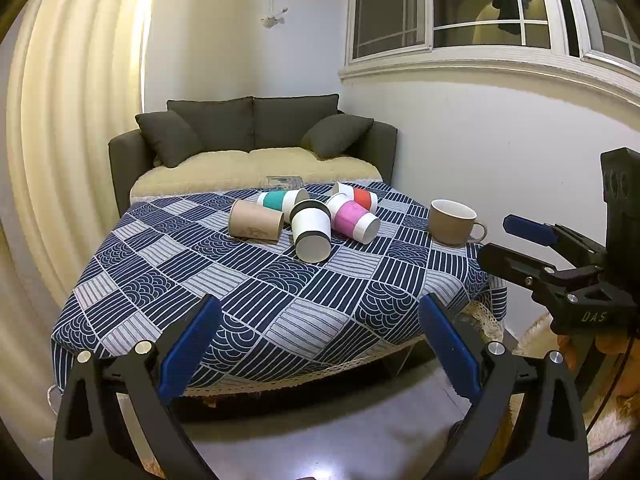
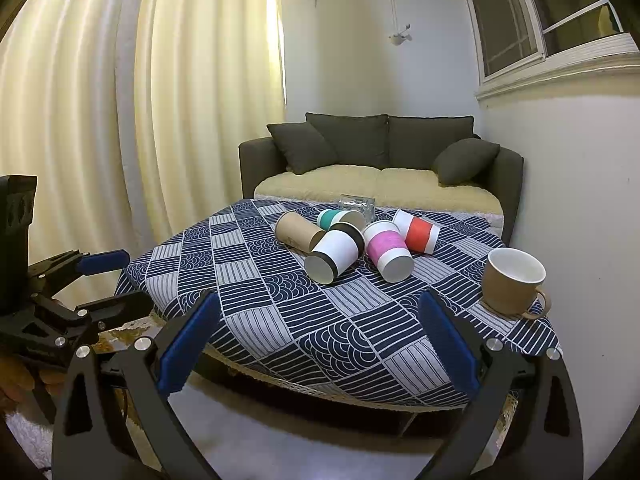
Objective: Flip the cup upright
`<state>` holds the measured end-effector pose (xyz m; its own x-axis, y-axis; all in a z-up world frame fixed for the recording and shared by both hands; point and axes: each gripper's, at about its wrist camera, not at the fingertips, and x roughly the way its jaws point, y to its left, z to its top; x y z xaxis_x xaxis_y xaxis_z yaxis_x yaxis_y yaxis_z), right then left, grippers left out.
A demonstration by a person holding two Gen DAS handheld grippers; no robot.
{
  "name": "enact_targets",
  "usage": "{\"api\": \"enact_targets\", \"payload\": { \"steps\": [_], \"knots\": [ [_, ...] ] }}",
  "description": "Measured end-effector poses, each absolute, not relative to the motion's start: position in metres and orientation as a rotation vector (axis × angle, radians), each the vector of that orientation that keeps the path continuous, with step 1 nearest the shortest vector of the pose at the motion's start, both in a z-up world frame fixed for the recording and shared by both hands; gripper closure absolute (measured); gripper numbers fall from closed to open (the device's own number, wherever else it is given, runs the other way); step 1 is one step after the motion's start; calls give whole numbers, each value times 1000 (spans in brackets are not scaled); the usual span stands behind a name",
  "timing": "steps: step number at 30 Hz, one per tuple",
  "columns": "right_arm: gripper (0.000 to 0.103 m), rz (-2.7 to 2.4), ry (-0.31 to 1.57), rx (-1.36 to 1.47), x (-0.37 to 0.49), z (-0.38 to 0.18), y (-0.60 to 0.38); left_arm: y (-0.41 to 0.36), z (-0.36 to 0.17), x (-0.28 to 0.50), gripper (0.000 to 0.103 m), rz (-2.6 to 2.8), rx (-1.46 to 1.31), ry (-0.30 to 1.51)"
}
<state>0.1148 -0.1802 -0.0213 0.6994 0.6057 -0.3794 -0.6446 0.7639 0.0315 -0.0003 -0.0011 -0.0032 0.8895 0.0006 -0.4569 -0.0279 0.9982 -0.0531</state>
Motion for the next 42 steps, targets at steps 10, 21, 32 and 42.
{"api": "enact_targets", "payload": {
  "steps": [10, 21, 32, 42],
  "knots": [
    [5, 699, 387, -110, 115, -22, -178, -1, -3, 0, 7, 15, -58, 477],
    [5, 701, 393, -114, 116, -22, -176, 3, -4, 1, 7, 14, -71, 490],
    [5, 713, 448, -127, 133, -21, -168, 32, -6, 18, 7, -23, -241, 575],
    [5, 718, 487, -207, 169, -15, -149, 50, 24, 89, 7, -74, -290, 712]
  ]
}}
